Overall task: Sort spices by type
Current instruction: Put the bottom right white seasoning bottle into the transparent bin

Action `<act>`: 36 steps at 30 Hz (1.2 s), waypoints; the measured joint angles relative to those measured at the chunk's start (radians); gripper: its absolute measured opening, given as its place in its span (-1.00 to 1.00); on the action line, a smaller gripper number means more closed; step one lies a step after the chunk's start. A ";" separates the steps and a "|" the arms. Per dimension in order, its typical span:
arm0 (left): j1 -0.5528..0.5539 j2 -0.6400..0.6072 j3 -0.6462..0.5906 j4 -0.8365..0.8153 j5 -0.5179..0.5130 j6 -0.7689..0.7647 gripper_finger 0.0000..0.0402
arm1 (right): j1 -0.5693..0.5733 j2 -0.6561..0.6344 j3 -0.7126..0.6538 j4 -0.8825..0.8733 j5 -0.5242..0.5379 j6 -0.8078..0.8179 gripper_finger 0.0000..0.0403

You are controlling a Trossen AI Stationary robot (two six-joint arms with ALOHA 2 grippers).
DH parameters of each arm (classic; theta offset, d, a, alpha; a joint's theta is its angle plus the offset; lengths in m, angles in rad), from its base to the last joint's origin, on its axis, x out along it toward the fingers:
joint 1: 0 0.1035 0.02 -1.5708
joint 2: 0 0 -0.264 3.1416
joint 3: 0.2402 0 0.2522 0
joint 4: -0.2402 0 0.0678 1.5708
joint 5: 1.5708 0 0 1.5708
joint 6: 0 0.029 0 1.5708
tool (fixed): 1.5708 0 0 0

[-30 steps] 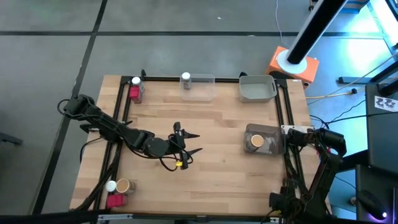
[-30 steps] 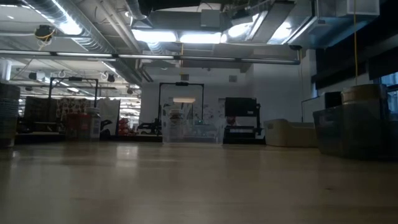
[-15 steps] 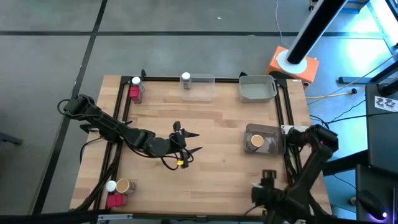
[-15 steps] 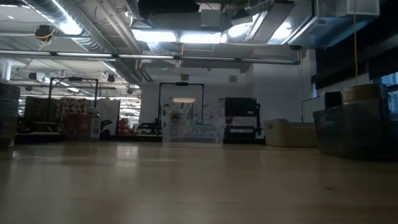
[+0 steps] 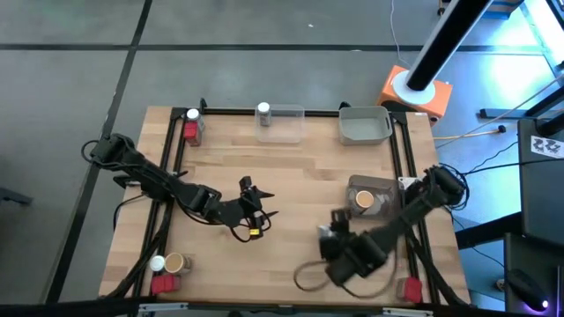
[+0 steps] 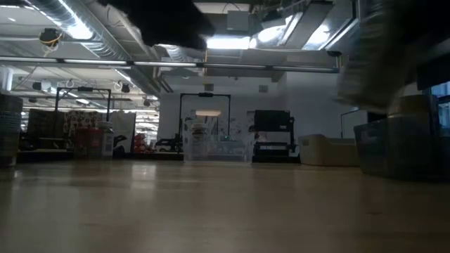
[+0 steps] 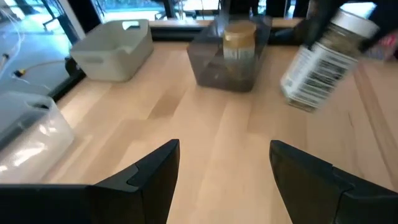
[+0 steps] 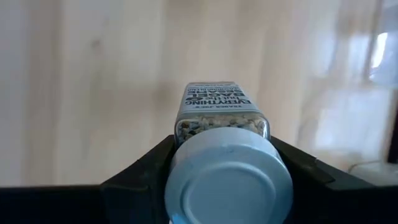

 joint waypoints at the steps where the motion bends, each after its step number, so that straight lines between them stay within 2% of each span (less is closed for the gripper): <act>1: -0.002 0.000 -0.008 0.001 0.000 -0.007 0.18 | -0.026 0.000 0.000 0.014 0.001 -0.031 0.00; 8: -0.015 0.000 -0.042 -0.011 -0.004 -0.035 0.18 | -0.207 0.000 0.000 0.142 -0.022 -0.215 0.00; 18: -0.063 -0.043 -0.042 -0.175 -0.054 -0.112 0.18 | -0.429 0.000 0.000 0.293 -0.181 -0.296 0.00; 24: -0.067 -0.043 -0.042 -0.312 -0.084 -0.226 0.18 | -0.535 0.002 0.000 0.328 -0.297 -0.370 0.00; 28: -0.061 -0.043 -0.042 -0.395 -0.113 -0.296 0.18 | -0.593 0.024 0.000 0.340 -0.330 -0.413 0.00; 36: -0.026 -0.043 -0.041 -0.421 -0.145 -0.249 0.18 | -0.697 0.106 -0.001 0.395 -0.396 -0.457 0.00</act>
